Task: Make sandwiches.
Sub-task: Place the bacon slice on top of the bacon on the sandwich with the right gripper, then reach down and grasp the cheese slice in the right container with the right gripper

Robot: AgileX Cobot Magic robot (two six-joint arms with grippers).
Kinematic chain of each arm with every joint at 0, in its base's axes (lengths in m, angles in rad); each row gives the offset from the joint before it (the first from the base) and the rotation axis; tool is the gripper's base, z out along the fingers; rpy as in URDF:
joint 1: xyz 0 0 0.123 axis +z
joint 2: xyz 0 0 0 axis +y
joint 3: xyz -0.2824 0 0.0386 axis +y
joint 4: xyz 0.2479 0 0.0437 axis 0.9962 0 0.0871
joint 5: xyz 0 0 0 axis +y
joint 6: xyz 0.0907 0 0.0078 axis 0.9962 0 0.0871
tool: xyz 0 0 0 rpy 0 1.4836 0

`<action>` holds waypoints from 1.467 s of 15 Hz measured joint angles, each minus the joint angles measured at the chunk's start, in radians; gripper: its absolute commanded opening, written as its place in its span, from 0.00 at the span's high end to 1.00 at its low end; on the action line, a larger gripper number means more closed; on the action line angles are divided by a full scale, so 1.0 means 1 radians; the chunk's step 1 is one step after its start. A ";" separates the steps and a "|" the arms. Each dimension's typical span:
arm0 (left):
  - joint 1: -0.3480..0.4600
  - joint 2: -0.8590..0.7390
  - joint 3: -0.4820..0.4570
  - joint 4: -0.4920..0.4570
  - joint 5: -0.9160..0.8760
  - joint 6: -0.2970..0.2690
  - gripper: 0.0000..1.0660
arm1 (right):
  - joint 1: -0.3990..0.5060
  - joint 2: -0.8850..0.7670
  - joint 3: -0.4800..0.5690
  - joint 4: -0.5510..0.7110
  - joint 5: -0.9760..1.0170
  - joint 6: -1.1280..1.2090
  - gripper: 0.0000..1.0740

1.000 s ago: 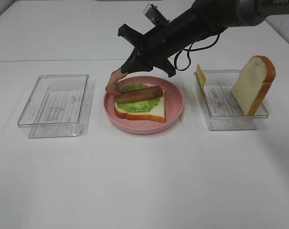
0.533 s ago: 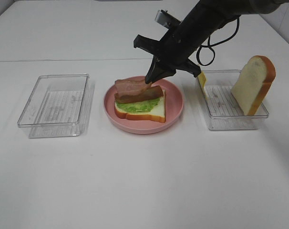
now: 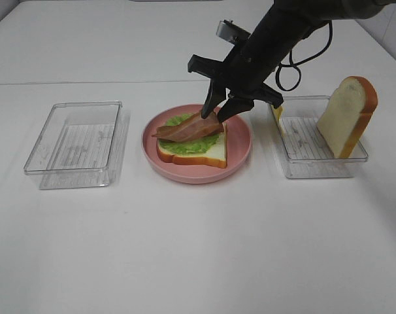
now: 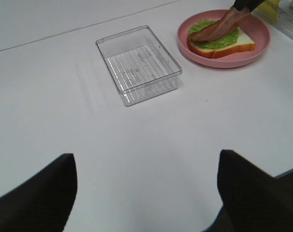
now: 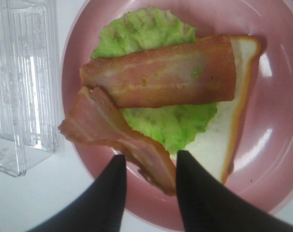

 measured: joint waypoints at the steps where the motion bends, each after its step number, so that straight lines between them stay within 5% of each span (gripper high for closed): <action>1: 0.000 0.000 0.000 0.000 0.000 0.000 0.28 | 0.000 0.000 0.000 -0.010 -0.002 0.008 0.55; 11: 0.000 0.000 0.000 0.000 0.000 0.000 0.28 | 0.000 -0.036 0.000 -0.045 -0.036 -0.011 0.34; 22: 0.000 0.000 0.000 0.000 0.000 0.000 0.28 | -0.084 -0.197 -0.011 -0.355 0.119 0.005 0.36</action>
